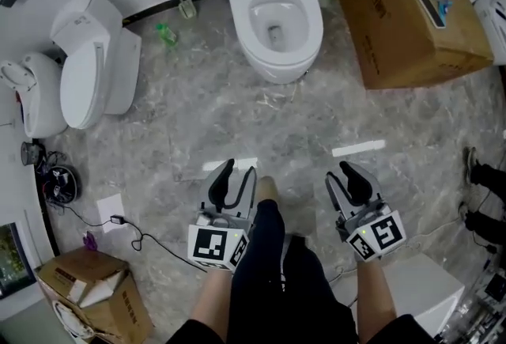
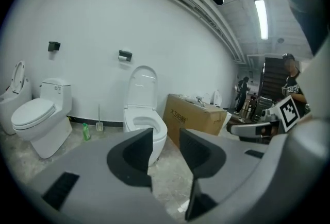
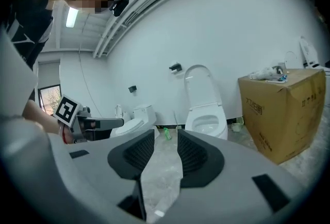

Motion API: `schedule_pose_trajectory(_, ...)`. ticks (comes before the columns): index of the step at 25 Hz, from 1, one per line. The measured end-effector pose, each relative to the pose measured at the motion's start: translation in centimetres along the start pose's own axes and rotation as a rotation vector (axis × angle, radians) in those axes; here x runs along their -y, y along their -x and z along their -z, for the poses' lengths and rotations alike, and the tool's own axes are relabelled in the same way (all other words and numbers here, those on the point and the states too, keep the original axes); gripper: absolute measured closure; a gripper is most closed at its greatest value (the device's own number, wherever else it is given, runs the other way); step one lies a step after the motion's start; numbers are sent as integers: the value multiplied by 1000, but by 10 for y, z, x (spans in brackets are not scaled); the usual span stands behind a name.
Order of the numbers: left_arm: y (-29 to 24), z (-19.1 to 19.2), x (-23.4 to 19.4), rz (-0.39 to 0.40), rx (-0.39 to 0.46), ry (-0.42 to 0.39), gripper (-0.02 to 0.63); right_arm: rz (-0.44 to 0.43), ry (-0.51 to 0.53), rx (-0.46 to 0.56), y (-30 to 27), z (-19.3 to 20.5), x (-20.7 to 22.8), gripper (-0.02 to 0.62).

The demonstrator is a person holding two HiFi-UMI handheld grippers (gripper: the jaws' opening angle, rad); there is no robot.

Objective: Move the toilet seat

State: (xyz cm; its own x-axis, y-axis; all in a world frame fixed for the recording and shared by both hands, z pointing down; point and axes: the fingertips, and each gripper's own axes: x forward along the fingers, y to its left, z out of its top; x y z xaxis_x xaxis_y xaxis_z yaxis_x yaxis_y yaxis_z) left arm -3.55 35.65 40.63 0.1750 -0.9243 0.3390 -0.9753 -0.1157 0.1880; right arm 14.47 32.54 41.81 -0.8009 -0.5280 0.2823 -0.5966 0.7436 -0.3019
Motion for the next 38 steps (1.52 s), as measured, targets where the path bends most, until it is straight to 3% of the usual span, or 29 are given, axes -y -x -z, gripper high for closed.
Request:
schedule_pose_trajectory(6, -51, 3, -63, -15, -51, 18, 456, -6, -46, -41, -80, 9, 13, 444)
schedule_pose_trajectory(14, -115, 1, -118, -17, -91, -27, 449, 51, -53, -26, -143, 1, 55, 439)
schedule_pose_trajectory(24, -189, 24, -140, -4, -160, 5, 446, 112, -146, -56, -199, 23, 125, 419)
schedule_pose_trajectory(38, -328, 80, -153, 37, -287, 10, 410, 97, -121, -217, -293, 75, 230, 393)
